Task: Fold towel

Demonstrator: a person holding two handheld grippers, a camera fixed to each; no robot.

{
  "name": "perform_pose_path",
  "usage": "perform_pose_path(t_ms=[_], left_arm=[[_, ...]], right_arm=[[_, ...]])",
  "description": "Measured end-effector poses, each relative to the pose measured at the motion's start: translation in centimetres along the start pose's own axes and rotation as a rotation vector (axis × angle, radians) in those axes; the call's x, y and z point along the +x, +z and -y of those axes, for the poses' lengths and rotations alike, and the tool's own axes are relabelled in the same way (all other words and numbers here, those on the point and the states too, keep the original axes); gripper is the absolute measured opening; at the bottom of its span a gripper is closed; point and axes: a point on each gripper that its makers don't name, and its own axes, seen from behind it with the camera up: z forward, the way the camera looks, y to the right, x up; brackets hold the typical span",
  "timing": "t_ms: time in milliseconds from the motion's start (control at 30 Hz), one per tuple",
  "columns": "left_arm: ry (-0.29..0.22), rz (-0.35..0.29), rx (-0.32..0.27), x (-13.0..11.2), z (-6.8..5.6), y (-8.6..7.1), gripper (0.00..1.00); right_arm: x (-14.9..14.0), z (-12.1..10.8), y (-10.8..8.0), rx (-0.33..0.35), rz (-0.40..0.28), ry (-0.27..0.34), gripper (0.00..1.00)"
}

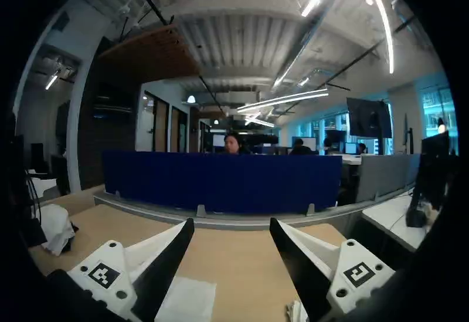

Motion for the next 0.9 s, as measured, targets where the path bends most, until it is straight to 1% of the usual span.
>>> perform_pose_path(t_ms=[100, 200, 300, 500, 667, 700, 800, 900], left_arm=[[0.009, 0.023, -0.023, -0.2, -0.6, -0.2, 0.94], [0.018, 0.055, -0.062, -0.7, -1.6, -0.6, 0.94], [0.027, 0.098, -0.111, -1.6, -2.8, -1.0, 0.94], [0.049, 0.204, -0.245, -4.6, -6.0, -2.1, 0.94], [0.07, 0.284, -0.345, -7.1, -8.3, -3.2, 0.94], [0.073, 0.296, -0.361, -7.5, -8.6, -3.4, 0.94], [0.086, 0.325, -0.395, -8.5, -9.3, -3.8, 0.94], [0.098, 0.35, -0.41, -9.7, -9.7, -4.0, 0.94]], right_arm=[[-0.2, 0.3, 0.1, 0.015, 0.018, -0.014, 1.0], [-0.7, 0.7, 0.0, 0.042, 0.044, -0.033, 1.0], [-1.6, 1.3, -0.1, 0.084, 0.09, -0.054, 1.0], [-4.5, 3.2, -0.8, 0.199, 0.216, -0.092, 1.0], [-7.4, 5.1, -1.9, 0.316, 0.353, -0.133, 1.0], [-7.8, 5.4, -2.1, 0.332, 0.372, -0.141, 1.0], [-8.7, 5.8, -2.3, 0.358, 0.402, -0.165, 1.0], [-9.4, 6.2, -2.3, 0.371, 0.413, -0.185, 1.0]])
